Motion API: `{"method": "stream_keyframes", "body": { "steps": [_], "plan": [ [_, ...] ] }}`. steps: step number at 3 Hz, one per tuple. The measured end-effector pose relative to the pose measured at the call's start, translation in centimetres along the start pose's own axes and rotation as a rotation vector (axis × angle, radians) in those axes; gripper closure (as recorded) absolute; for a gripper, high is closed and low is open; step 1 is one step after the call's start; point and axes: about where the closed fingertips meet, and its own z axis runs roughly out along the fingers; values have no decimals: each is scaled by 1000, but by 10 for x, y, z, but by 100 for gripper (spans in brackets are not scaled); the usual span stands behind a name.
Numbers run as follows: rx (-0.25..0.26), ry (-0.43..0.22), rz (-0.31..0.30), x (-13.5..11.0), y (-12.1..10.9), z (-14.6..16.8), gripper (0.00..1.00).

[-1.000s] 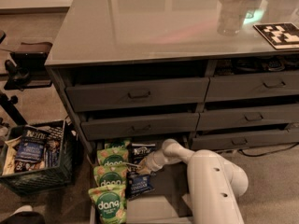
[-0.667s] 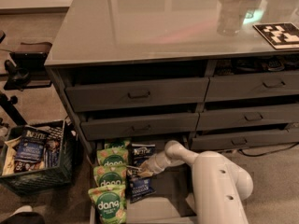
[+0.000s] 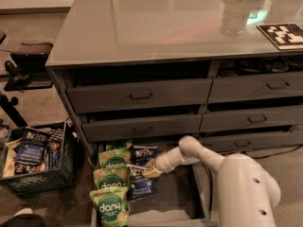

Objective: Pick blue chip bag from bottom drawer and place on counter

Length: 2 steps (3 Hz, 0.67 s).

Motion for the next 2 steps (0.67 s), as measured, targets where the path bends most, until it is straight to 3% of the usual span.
{"method": "stream_keyframes", "body": {
  "steps": [1, 2],
  "plan": [
    [-67, -70, -33, -36, 17, -31, 100],
    [-64, -104, -50, -63, 26, -72, 100]
  ]
}}
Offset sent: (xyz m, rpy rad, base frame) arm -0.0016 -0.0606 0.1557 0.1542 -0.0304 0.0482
